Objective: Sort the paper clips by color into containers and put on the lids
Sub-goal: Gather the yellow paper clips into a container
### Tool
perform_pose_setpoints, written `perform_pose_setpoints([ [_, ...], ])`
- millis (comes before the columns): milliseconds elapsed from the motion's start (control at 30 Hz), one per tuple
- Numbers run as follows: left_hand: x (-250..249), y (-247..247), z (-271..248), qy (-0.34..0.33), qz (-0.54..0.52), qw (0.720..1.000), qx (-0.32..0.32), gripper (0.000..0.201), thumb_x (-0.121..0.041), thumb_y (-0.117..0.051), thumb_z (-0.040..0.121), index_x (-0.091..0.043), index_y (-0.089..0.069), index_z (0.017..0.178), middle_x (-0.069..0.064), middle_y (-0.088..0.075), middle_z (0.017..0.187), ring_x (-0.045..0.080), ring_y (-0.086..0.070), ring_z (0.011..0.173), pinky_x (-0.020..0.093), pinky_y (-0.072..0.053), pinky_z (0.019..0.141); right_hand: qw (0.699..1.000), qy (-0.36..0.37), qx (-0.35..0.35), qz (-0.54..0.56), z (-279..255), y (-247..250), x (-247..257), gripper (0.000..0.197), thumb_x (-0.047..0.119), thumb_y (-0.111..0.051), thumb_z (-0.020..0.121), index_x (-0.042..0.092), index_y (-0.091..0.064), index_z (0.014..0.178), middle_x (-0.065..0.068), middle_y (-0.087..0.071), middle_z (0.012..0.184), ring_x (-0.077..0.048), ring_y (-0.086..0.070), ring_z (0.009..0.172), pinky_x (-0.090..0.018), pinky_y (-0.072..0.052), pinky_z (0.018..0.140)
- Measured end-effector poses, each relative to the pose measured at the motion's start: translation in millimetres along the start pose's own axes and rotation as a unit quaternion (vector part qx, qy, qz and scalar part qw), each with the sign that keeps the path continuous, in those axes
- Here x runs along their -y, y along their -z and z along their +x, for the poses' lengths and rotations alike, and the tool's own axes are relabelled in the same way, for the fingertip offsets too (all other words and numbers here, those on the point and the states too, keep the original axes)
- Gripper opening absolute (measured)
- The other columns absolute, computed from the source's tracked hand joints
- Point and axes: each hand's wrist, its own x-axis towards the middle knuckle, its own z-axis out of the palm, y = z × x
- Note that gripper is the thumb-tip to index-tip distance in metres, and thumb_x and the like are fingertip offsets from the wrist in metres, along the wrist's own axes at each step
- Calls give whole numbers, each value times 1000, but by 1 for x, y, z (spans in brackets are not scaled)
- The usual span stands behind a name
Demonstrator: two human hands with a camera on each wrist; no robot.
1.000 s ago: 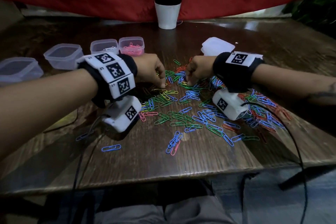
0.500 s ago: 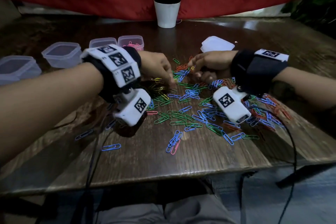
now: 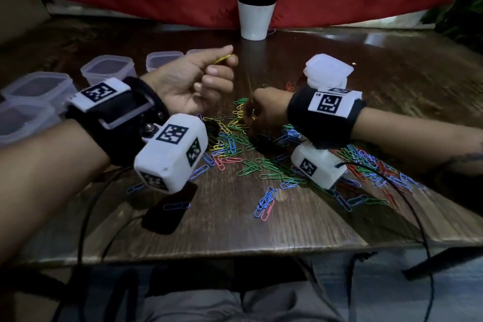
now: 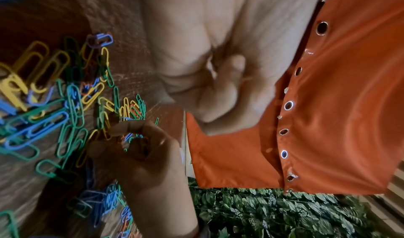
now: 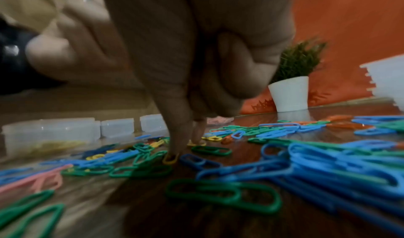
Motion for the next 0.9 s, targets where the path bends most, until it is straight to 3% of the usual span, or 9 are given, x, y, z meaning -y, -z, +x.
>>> perform_pose_setpoints([
  [100, 4, -9, -1, -36, 29, 997, -67, 21, -25, -45, 81, -14, -60, 71, -8, -39, 50, 1, -37, 37, 7, -25, 27, 1000, -7, -20, -7, -1, 0, 3, 18, 13, -57, 86, 4, -68, 96, -6, -57, 78, -19, -53, 75, -24, -38, 63],
  [200, 8, -10, 0, -49, 79, 990, -101, 19, -22, -39, 91, -15, -54, 83, -8, -42, 54, 0, -36, 41, 5, -21, 29, 1000, -8, -21, -9, 0, 1, 3, 16, 11, -58, 86, 5, -68, 97, -4, -56, 82, -16, -52, 76, -24, -39, 55],
  [333, 11, -9, 2, -54, 108, 983, -137, 24, -23, -34, 98, -16, -52, 83, -8, -40, 56, 0, -35, 44, 6, -20, 34, 999, -18, -46, 2, 3, 1, 1, 20, 12, -57, 86, 7, -66, 104, -7, -59, 91, -17, -50, 82, -21, -35, 67],
  [567, 13, -6, 9, -54, 100, 976, -188, 32, -33, -34, 100, -17, -48, 76, -8, -35, 54, 0, -32, 38, 8, -19, 32, 997, -44, -55, 9, 7, -2, 4, 29, 15, -67, 82, 1, -63, 107, -15, -64, 109, -24, -59, 90, -24, -40, 67],
  [633, 14, -4, 11, -52, 104, 973, -199, 34, -34, -33, 100, -17, -48, 75, -8, -38, 55, 0, -35, 39, 7, -20, 34, 998, -47, -33, 35, 8, -2, 5, 29, 14, -68, 81, 0, -64, 106, -12, -65, 95, -18, -60, 74, -20, -45, 56],
  [700, 15, -2, 13, -53, 86, 972, -213, 37, -35, -32, 100, -16, -48, 73, -6, -43, 57, 0, -40, 41, 7, -25, 36, 996, -55, -9, 66, 8, -2, 4, 24, 11, -66, 83, -2, -65, 102, -5, -59, 70, -7, -53, 46, -12, -39, 35],
  [733, 16, -1, 13, -57, 64, 971, -221, 38, -36, -31, 100, -16, -49, 73, -5, -45, 56, 1, -43, 41, 7, -29, 37, 996, -59, 1, 72, 8, -2, 3, 20, 10, -65, 83, -3, -65, 99, -2, -54, 63, -5, -50, 38, -10, -36, 30],
  [800, 16, 2, 14, -70, 10, 968, -240, 40, -35, -30, 100, -14, -49, 72, -3, -50, 52, 4, -48, 40, 9, -35, 38, 997, -56, 12, 56, 7, -1, 4, 11, 11, -64, 84, 1, -64, 87, 0, -51, 60, -5, -49, 38, -11, -37, 31],
  [900, 16, 3, 13, -95, -89, 956, -262, 43, -30, -29, 101, -10, -49, 69, 1, -52, 48, 8, -50, 36, 10, -37, 38, 999, -25, 10, -22, 8, -2, 9, 26, 18, -63, 85, 9, -51, 63, 2, -47, 59, -6, -47, 45, -16, -37, 40],
])
